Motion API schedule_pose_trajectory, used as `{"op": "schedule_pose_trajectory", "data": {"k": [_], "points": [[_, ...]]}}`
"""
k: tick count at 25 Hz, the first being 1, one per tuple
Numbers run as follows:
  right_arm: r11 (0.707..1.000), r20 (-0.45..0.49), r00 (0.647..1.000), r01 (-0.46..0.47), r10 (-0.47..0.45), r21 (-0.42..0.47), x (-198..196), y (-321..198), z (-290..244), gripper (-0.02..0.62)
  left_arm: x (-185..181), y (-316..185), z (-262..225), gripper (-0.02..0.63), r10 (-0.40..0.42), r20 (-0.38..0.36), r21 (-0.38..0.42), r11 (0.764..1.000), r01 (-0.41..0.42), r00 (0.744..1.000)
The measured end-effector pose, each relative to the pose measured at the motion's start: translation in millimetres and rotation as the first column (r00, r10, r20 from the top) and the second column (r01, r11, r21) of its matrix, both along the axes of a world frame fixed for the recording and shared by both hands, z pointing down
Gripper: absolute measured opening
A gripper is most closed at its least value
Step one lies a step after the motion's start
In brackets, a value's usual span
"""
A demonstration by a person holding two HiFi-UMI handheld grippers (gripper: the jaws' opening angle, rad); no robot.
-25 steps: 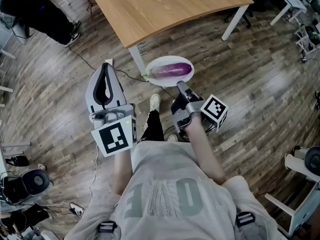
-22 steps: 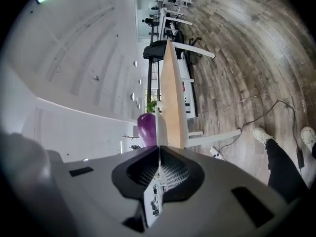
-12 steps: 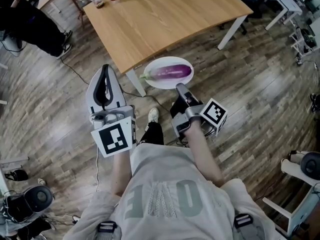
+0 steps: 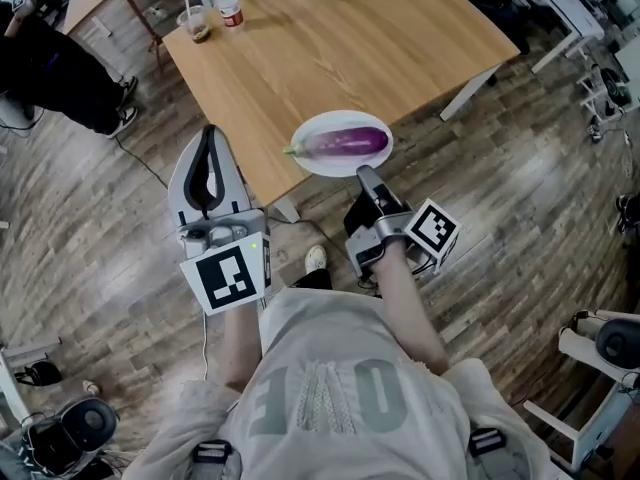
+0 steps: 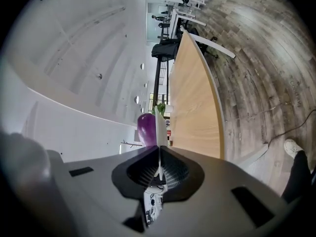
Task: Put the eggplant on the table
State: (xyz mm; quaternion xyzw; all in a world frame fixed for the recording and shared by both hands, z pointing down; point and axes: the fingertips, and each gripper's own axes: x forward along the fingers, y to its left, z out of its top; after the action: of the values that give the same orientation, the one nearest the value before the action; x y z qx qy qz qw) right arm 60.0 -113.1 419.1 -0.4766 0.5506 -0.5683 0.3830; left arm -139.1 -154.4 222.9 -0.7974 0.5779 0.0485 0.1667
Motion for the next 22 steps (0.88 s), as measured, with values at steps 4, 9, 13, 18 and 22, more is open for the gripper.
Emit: {"op": "schedule_pose_trajectory", "data": {"k": [4, 9, 13, 18, 22], "points": [[1.0, -0.006, 1.0, -0.007, 0.007, 0.001, -7.2, -28.9, -4.1, 0.025, -8.4, -33.1, -2.8, 0.008, 0.007, -0.014, -0.007, 1.0, -0.008, 1.0], [1.0, -0.007, 1.0, 0.003, -0.003, -0.014, -9.1, -51.7, -4.2, 0.026, -10.2, -54.0, 5.2, 0.009, -0.003, -0.016, -0.038, 0.999, 0.002, 1.0], [1.0, -0.009, 1.0, 0.028, -0.028, -0.015, -6.4, -68.5, -1.4, 0.026, -4.8, -60.7, 7.0, 0.009, -0.003, -0.028, -0.032, 0.999, 0.002, 1.0], [0.997, 0.005, 0.997, 0.078, -0.078, -0.014, -10.8, -100.6, 3.1, 0.026, -5.6, -75.3, 11.7, 0.009, -0.044, -0.036, -0.052, 0.998, 0.042, 0.998], [0.993, 0.006, 0.993, 0.115, -0.115, -0.007, -10.8, -125.1, 11.7, 0.025, -1.6, -92.9, 9.6, 0.009, -0.078, -0.026, -0.041, 0.996, 0.077, 0.997]]}}
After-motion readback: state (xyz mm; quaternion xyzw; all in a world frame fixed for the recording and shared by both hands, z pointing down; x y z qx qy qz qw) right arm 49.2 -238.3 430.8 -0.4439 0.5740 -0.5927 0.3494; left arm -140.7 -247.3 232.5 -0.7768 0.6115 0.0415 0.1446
